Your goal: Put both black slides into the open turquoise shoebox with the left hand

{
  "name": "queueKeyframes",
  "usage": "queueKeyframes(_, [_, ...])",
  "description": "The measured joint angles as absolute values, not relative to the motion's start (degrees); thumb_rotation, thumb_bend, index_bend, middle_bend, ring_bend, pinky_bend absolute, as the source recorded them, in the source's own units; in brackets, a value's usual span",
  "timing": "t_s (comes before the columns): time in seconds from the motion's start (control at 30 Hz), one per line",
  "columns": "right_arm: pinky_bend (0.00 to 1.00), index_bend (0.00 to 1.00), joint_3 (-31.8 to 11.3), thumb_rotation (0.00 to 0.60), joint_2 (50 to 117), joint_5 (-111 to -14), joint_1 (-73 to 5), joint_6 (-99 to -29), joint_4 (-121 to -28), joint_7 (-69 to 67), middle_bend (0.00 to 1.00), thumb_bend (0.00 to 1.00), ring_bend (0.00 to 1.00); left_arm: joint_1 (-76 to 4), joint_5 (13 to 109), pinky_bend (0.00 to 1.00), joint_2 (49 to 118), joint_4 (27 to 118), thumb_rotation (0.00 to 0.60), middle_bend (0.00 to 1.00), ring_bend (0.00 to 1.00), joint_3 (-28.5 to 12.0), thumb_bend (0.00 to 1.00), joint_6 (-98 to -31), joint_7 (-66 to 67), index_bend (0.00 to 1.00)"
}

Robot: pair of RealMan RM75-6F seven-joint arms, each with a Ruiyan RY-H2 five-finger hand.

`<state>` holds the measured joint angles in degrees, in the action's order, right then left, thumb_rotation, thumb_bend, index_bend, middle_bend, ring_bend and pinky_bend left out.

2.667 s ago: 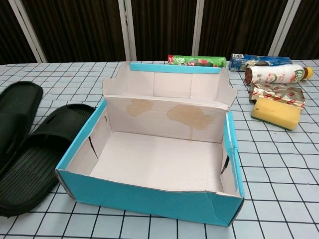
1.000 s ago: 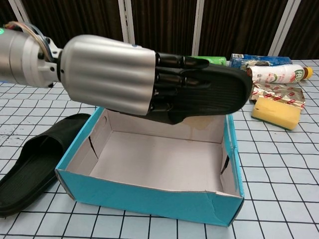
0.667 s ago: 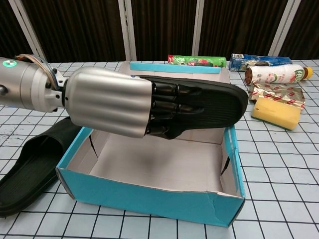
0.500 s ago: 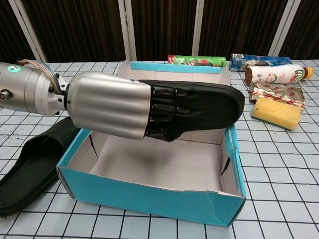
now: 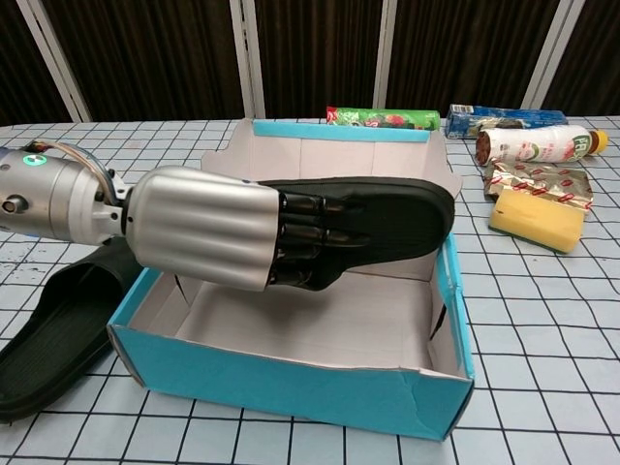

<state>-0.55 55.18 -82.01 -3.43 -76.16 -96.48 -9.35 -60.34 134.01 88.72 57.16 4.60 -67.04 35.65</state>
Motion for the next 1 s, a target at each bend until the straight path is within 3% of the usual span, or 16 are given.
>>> queueKeyframes(0.47, [0.07,0.17,-0.68,0.600,55.22,-81.10,-3.64,-75.42,-96.75,-8.54,0.05,0.39,0.13,-60.44,129.80,0.07,90.49,53.16,0.600,0.47,0.05,6.96,0.47,-66.19,30.61,0.47])
queueKeyframes(0.77, [0.07,0.17,-0.71,0.600,55.19,-80.63,-3.82,-74.81,-96.91,-8.16,0.05,0.39,0.13,-61.40,128.86,0.07,92.66,50.73,0.600,0.43,0.05,7.61,0.38,-66.52,30.57,0.45])
queueKeyframes(0.83, [0.07,0.17,-0.72,0.600,55.16,-80.55,-3.83,-74.77,-96.96,-8.11,0.05,0.39,0.13,-61.61,128.91,0.07,93.02,50.36,0.600,0.41,0.05,7.78,0.38,-67.19,30.63,0.44])
queueKeyframes(1.0, [0.07,0.17,-0.70,0.600,55.07,-80.66,-3.74,-74.93,-97.05,-8.24,0.05,0.39,0.13,-62.24,128.75,0.06,93.26,49.64,0.600,0.25,0.02,8.14,0.30,-67.84,31.29,0.32])
